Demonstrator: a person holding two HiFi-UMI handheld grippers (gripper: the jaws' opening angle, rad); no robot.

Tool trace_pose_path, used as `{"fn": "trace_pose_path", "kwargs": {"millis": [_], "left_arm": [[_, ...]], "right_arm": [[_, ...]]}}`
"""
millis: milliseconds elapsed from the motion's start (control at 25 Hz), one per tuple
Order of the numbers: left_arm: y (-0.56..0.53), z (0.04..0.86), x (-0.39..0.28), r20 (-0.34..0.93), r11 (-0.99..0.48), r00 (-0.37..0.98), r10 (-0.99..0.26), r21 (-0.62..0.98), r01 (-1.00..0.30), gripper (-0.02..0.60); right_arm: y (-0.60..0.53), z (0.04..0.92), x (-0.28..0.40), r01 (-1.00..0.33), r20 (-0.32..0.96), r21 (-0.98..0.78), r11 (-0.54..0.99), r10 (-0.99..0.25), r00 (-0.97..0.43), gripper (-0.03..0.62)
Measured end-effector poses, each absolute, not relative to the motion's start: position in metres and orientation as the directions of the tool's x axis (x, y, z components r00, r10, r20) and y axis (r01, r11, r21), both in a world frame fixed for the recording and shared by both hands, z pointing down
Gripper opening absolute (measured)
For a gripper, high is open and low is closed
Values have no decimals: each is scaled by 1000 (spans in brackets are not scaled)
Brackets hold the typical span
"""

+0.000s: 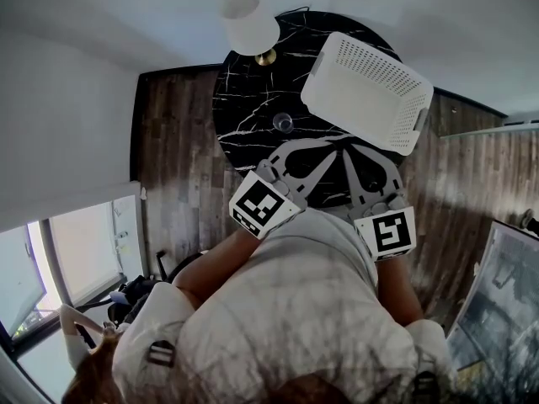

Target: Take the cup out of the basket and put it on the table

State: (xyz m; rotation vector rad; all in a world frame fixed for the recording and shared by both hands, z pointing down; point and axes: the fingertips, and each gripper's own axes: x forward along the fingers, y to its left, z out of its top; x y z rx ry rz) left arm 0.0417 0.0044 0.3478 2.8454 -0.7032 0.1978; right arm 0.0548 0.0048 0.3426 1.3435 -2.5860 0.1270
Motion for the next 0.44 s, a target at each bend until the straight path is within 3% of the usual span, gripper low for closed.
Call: {"fn": "trace_pose_path", "kwargs": {"millis": [440], "left_arm": [[6, 343, 47, 168, -861, 873, -458, 161, -482, 6]], "right_arm": [[6, 336, 60, -811, 218, 33, 584, -796, -564, 12]]}}
